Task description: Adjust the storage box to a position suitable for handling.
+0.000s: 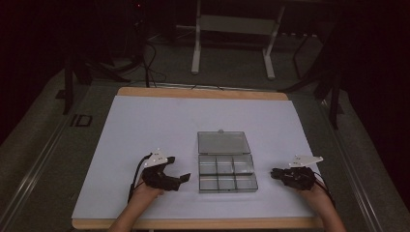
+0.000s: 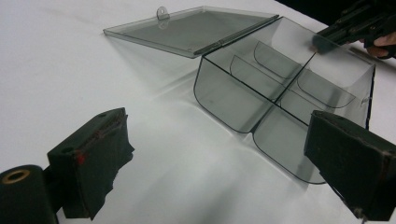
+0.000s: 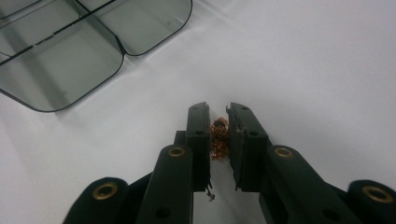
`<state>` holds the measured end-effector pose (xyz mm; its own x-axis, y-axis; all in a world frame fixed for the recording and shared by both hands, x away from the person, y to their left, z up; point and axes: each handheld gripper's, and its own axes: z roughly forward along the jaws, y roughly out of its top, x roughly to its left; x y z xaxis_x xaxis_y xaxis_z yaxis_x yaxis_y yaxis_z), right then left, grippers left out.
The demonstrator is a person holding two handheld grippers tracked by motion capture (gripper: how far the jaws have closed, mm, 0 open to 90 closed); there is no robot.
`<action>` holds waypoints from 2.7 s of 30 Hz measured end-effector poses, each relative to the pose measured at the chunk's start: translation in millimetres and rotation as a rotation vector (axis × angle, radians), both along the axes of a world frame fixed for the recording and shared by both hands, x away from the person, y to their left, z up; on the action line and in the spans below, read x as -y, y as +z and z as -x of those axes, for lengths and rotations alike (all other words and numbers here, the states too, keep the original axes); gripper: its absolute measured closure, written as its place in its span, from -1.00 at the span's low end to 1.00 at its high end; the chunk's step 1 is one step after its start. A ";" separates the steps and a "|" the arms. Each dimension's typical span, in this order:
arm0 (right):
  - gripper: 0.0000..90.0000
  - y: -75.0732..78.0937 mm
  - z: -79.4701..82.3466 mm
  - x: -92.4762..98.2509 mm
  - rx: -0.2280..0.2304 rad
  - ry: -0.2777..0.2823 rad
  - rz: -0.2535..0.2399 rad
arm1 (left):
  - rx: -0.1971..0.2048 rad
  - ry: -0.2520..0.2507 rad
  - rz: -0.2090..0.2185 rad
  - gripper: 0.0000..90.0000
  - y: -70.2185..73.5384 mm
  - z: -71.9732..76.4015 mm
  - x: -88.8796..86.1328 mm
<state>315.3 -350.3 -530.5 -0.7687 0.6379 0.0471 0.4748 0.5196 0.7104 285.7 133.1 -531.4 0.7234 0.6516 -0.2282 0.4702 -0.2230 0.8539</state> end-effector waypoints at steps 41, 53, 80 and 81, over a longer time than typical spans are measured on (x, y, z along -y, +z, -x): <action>0.95 95.5 16.0 -10.4 0.159 0.049 -0.133 | 0.013 0.014 0.000 -0.83 -2.3 0.2 -1.5; 0.95 135.5 23.7 -30.2 0.229 0.125 -0.173 | 0.017 0.007 -0.001 -0.83 -2.6 1.1 0.2; 0.95 156.1 34.3 -102.5 0.243 0.354 -0.251 | 0.025 0.009 -0.001 -0.83 -2.3 2.4 -1.8; 0.95 155.1 34.2 -104.4 0.243 0.357 -0.252 | 0.024 0.009 -0.003 -0.83 -2.4 2.4 -1.8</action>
<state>281.1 -245.9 -375.4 -0.9448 0.3248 -0.0420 0.1035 0.4178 0.9026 283.4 134.9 -533.8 0.7227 0.6587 -0.2092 0.4520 -0.2214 0.8641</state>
